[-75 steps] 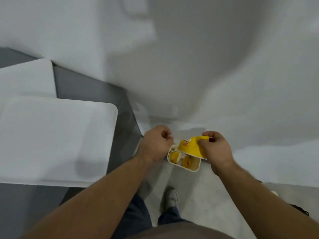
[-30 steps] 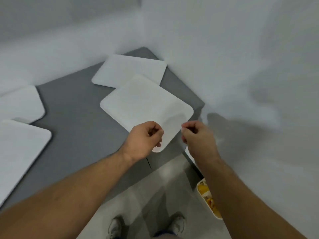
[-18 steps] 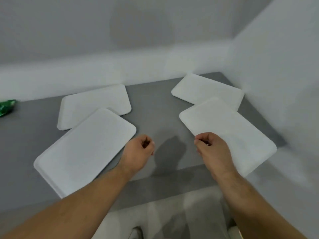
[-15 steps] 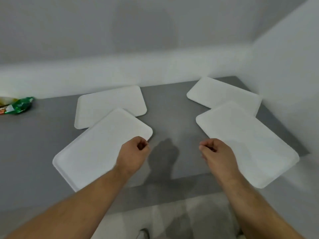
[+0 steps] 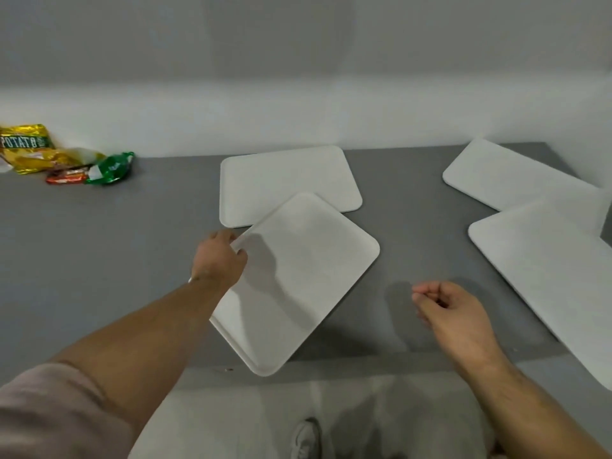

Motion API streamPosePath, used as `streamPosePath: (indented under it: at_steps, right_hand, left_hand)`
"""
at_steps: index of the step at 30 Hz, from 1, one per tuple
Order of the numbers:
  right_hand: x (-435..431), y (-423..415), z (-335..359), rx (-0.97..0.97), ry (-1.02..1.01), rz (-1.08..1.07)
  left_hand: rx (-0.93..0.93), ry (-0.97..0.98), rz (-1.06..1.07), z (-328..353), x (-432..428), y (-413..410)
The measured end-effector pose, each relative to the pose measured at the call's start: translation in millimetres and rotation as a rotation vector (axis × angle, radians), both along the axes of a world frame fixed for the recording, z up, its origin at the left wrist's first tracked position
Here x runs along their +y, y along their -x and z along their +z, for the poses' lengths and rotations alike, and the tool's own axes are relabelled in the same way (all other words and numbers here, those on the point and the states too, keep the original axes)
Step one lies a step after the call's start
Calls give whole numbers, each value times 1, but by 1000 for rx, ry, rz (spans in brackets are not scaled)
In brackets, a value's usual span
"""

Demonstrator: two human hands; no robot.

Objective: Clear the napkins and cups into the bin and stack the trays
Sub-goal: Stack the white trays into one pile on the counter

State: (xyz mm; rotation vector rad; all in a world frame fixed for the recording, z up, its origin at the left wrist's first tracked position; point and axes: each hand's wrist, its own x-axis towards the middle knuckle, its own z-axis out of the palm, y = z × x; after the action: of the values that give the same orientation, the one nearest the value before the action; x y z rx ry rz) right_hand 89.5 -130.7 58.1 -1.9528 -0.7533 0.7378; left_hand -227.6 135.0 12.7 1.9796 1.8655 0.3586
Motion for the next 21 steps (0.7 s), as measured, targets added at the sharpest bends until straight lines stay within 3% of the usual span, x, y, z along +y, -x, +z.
streamPosePath:
  at_steps: [6,11,21]
  right_hand:
    - [13,18,2,-16,-1,-2]
    - [19,29,2,-51,28,1]
    - [29,4,17,-228,93,-51]
  left_hand:
    - [211,117,1,-27,21,20]
    - [148,115,-38,-30,33,17]
    - [95,-208,-390,32,40,-48]
